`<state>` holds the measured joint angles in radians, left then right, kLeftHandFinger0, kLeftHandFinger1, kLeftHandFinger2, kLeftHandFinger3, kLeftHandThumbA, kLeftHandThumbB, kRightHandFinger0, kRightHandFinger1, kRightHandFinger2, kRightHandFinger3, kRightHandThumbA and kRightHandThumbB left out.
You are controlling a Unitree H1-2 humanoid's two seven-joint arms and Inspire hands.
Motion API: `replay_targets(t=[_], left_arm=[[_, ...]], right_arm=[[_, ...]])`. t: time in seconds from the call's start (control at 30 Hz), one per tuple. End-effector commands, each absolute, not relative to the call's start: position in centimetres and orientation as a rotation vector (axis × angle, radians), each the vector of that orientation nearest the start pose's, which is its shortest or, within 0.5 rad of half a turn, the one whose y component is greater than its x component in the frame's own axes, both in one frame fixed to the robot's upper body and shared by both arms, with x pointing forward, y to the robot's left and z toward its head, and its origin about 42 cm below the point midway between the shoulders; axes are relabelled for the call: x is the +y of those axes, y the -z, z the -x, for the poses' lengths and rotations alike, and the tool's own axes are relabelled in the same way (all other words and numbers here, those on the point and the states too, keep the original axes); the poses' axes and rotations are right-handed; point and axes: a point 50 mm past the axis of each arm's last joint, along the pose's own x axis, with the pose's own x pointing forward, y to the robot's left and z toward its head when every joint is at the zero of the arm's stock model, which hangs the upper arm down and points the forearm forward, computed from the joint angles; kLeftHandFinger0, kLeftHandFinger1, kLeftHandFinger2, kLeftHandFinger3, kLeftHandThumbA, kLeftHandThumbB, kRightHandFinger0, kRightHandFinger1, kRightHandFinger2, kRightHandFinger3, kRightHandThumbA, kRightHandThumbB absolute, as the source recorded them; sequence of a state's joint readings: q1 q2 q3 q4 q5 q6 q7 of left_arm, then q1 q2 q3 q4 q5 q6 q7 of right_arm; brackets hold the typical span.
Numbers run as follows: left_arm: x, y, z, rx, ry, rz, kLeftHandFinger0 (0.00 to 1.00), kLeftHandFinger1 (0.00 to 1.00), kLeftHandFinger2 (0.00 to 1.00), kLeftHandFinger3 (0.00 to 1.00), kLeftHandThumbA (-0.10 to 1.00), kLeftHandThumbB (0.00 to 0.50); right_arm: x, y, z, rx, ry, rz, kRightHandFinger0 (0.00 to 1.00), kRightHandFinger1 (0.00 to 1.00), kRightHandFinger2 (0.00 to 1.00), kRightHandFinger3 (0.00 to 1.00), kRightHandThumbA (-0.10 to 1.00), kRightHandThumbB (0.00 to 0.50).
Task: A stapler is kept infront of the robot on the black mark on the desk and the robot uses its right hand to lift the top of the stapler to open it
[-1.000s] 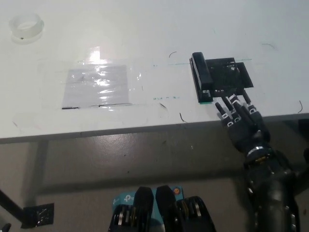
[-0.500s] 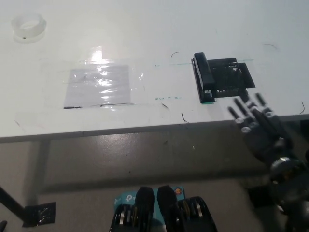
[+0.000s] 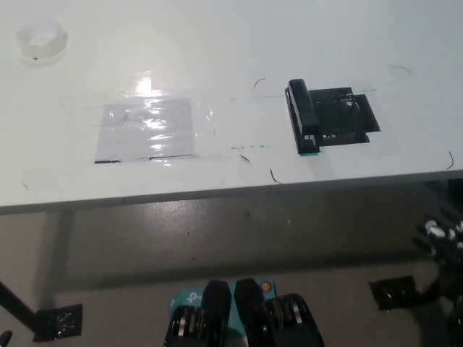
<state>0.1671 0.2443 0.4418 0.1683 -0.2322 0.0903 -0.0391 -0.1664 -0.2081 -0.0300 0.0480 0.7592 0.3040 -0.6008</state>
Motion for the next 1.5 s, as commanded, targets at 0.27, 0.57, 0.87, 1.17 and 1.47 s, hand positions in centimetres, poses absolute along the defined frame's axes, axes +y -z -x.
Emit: replay_targets(t=[0.27,0.57,0.87,1.17,1.47], left_arm=[[44.3,-6.9,-18.8,0.246,-0.474,-0.030,0.50,0.55,0.71,0.86,1.00,0.233],[44.4,-7.0,-19.0,0.244,-0.463,-0.037,0.49,0.56,0.73,0.85,1.00,0.229],[44.3,-7.1,-19.3,0.232,-0.465,-0.020,0.49,0.55,0.71,0.83,1.00,0.225],[44.2,-7.0,-19.5,0.228,-0.470,-0.027,0.46,0.53,0.69,0.83,1.00,0.219],[44.2,-7.2,-19.7,0.226,-0.476,-0.027,0.46,0.53,0.67,0.82,1.00,0.234]], right_arm=[[-31.2,-8.9,-34.4,-0.082,0.517,-0.016,0.33,0.39,0.46,0.59,0.66,0.089],[-30.9,-9.0,-34.2,-0.097,0.512,0.023,0.34,0.40,0.47,0.59,0.61,0.054],[-30.9,-9.5,-34.6,-0.125,0.493,0.056,0.31,0.37,0.45,0.59,0.60,0.061],[-30.9,-9.6,-34.9,-0.126,0.481,0.058,0.32,0.36,0.45,0.60,0.58,0.065],[-31.0,-9.6,-34.8,-0.120,0.472,0.090,0.34,0.36,0.46,0.62,0.59,0.041]])
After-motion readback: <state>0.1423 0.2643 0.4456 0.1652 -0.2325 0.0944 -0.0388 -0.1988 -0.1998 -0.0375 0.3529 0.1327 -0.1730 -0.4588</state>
